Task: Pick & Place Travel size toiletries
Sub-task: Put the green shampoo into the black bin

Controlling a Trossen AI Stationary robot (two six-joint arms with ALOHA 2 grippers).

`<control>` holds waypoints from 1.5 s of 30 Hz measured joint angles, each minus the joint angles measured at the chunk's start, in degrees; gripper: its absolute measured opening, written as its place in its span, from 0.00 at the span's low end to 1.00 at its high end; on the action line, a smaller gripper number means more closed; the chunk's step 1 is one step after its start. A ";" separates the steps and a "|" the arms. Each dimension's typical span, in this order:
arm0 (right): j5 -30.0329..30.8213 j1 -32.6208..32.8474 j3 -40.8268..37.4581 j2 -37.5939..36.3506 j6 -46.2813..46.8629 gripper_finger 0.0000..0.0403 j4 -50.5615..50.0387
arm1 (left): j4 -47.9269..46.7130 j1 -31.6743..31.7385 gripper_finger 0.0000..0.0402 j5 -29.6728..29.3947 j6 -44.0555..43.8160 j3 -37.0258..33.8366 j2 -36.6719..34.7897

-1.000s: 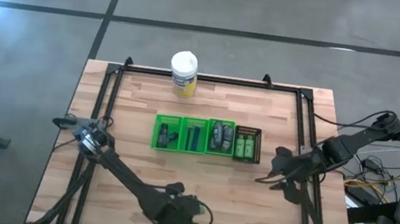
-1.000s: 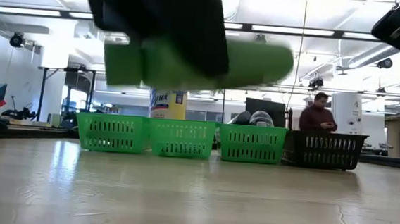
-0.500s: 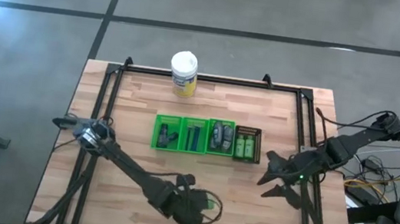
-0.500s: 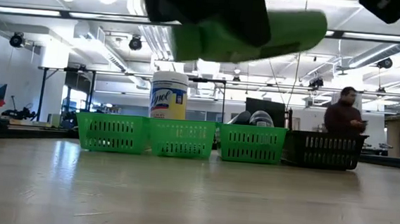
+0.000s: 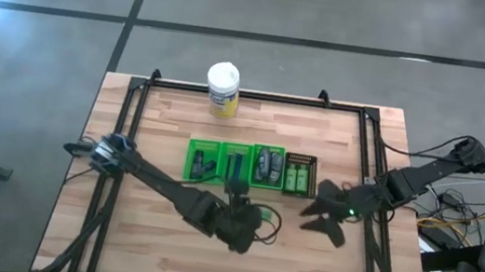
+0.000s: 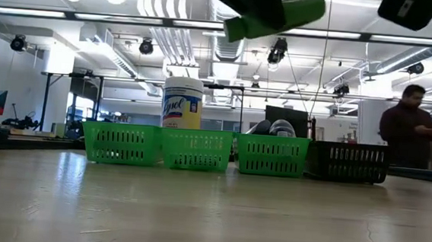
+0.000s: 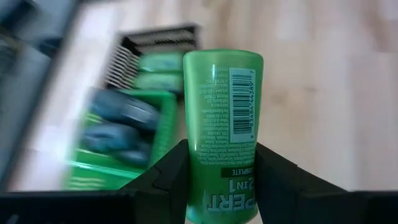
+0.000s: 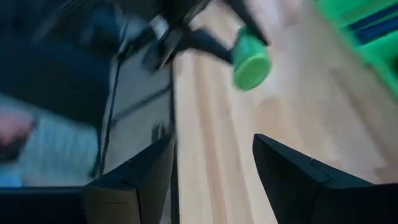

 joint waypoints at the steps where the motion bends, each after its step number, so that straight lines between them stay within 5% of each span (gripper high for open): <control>1: 0.89 -1.09 0.00 0.00 1.88 0.55 0.49 | 0.06 0.20 0.35 -2.07 1.37 0.00 -0.34; 7: 0.31 -8.44 0.00 0.91 5.65 0.60 4.00 | 3.04 2.59 0.35 -10.23 8.30 0.02 -0.79; 16: -3.35 -14.96 -0.02 2.40 5.43 0.59 5.14 | 11.93 5.40 0.35 -10.08 16.66 0.02 -0.79; 32: -6.40 -19.32 0.07 6.78 5.63 0.55 7.74 | 17.14 8.06 0.35 -8.26 18.28 0.04 -0.79; 45: -6.61 -19.90 0.11 6.38 5.72 0.34 7.18 | 16.00 8.71 0.36 -6.44 18.21 0.04 -0.79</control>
